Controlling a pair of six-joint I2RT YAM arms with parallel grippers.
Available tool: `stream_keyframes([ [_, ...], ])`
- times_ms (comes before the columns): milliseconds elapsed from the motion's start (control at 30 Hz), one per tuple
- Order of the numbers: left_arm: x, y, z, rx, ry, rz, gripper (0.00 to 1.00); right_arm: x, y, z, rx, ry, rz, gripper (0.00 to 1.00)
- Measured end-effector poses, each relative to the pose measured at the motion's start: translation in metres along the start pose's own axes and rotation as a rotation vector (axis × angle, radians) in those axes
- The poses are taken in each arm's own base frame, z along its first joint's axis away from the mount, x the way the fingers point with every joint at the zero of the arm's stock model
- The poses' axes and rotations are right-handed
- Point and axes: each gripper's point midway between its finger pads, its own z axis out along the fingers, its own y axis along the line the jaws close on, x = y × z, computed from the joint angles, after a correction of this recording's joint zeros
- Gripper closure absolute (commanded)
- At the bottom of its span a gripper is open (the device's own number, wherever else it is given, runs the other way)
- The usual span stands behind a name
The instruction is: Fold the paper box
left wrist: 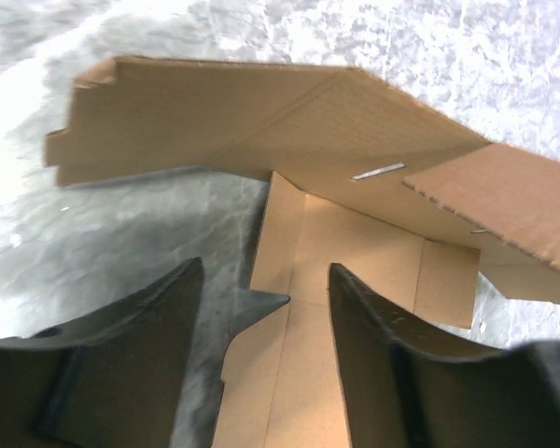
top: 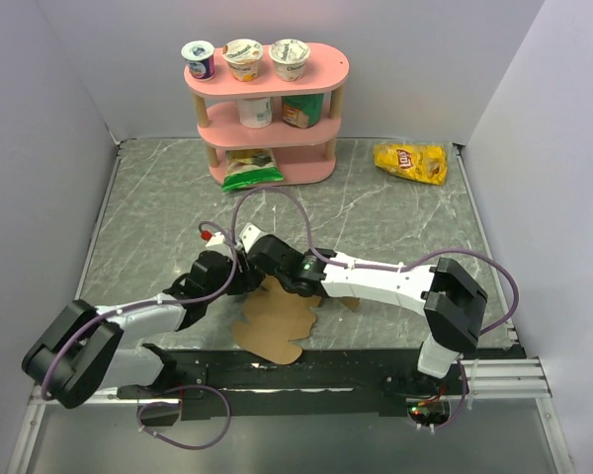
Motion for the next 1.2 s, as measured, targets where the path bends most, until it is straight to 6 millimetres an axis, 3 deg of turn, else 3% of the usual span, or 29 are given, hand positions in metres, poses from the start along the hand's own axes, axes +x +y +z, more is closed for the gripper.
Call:
stream_keyframes([
  [167,0.009,-0.003,0.009,0.031,0.037,0.004,0.52,0.001,-0.003,0.002,0.001,0.002,0.018,1.00],
  [267,0.012,-0.006,0.015,0.045,0.056,0.007,0.73,0.001,-0.004,0.003,0.002,0.003,0.032,1.00],
  [533,0.019,-0.037,0.019,0.089,0.052,0.051,0.77,0.002,-0.005,0.004,0.003,0.005,0.055,1.00],
  [733,0.028,-0.047,0.021,0.054,0.036,0.089,0.74,0.004,-0.006,0.004,0.006,0.015,0.057,1.00],
  [933,0.031,-0.046,0.021,0.026,0.026,0.076,0.47,0.004,-0.006,0.004,0.010,0.015,0.061,1.00],
  [967,0.029,-0.046,0.018,0.028,0.022,0.077,0.40,0.004,-0.006,0.004,0.010,0.015,0.061,1.00],
  [1067,0.022,-0.050,0.006,0.043,-0.001,0.085,0.34,0.004,-0.006,0.004,0.012,0.008,0.060,1.00],
  [1200,0.005,-0.061,-0.020,0.101,-0.060,0.098,0.37,0.002,-0.006,0.003,0.005,-0.018,0.064,1.00],
])
